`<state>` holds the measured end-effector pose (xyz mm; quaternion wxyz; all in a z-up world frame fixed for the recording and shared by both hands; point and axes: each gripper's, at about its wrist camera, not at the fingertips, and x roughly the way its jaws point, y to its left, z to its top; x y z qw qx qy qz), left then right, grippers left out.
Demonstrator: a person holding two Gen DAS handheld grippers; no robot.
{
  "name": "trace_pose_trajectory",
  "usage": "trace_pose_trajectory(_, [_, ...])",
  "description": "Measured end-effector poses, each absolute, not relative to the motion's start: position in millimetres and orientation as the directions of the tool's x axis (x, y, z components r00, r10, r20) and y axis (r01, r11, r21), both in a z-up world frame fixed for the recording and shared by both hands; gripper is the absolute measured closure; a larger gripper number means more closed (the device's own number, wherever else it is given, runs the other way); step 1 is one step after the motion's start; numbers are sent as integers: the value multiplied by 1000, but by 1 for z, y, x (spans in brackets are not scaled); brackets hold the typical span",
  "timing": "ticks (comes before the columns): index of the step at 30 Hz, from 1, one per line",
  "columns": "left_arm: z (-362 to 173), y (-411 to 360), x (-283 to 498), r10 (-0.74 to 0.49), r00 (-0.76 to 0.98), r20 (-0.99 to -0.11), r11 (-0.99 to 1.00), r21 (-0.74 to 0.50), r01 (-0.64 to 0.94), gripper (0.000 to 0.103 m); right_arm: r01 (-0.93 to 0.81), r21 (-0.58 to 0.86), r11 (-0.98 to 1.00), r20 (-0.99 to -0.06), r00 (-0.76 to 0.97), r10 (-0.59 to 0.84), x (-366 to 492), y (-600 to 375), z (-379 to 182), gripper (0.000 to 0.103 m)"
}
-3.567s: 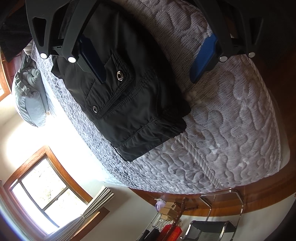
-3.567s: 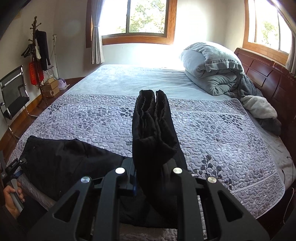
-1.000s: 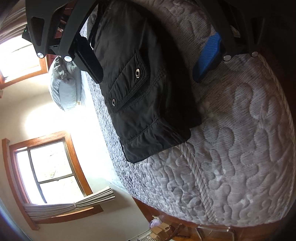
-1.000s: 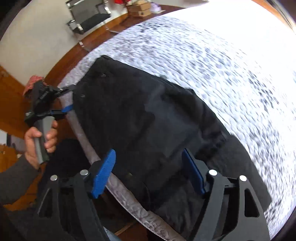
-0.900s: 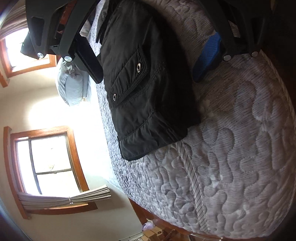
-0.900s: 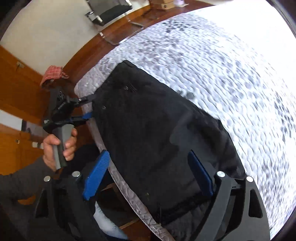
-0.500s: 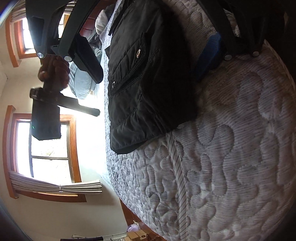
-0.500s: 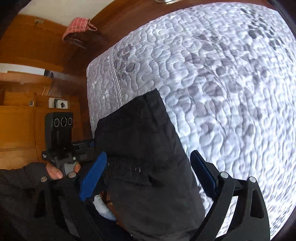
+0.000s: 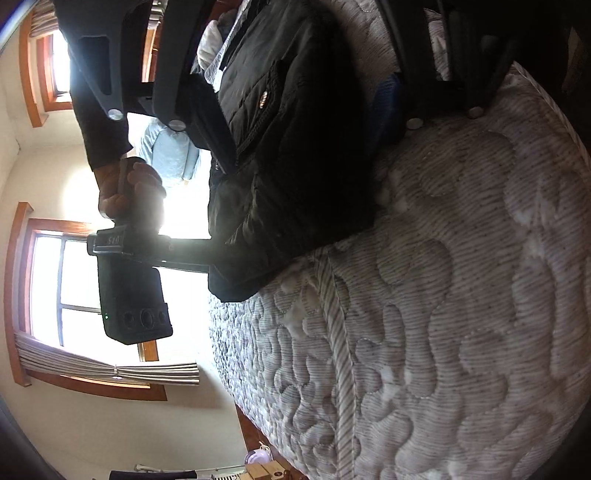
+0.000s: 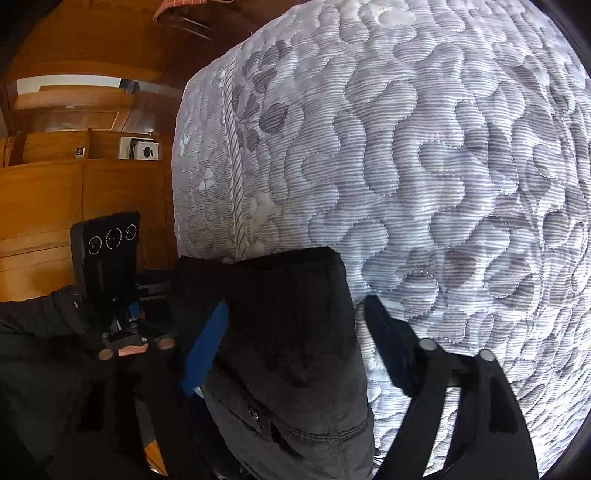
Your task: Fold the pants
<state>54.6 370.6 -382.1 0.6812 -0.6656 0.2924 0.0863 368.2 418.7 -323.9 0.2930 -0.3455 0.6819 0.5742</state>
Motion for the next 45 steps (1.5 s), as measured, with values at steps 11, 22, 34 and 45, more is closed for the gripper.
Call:
trace_pose_trajectory(11, [-337, 355, 64, -259, 829, -495, 228, -866, -446, 79, -858, 511, 37, -850, -512, -127, 359, 402, -261, 75])
trace_pose_trajectory(22, [-252, 318, 86, -277, 847, -454, 415, -852, -320, 80, -936, 350, 31, -935, -352, -48, 344, 341, -155, 77])
trace_pose_trajectory(34, [-178, 257, 89, -323, 844, -428, 575, -797, -184, 81, -983, 179, 45, -984, -178, 26, 312, 258, -75, 78])
trace_pose_trajectory(45, [-128, 198, 97, -365, 822, -437, 681, -728, -84, 81, -993, 63, 102, -996, -56, 71, 289, 188, -27, 79])
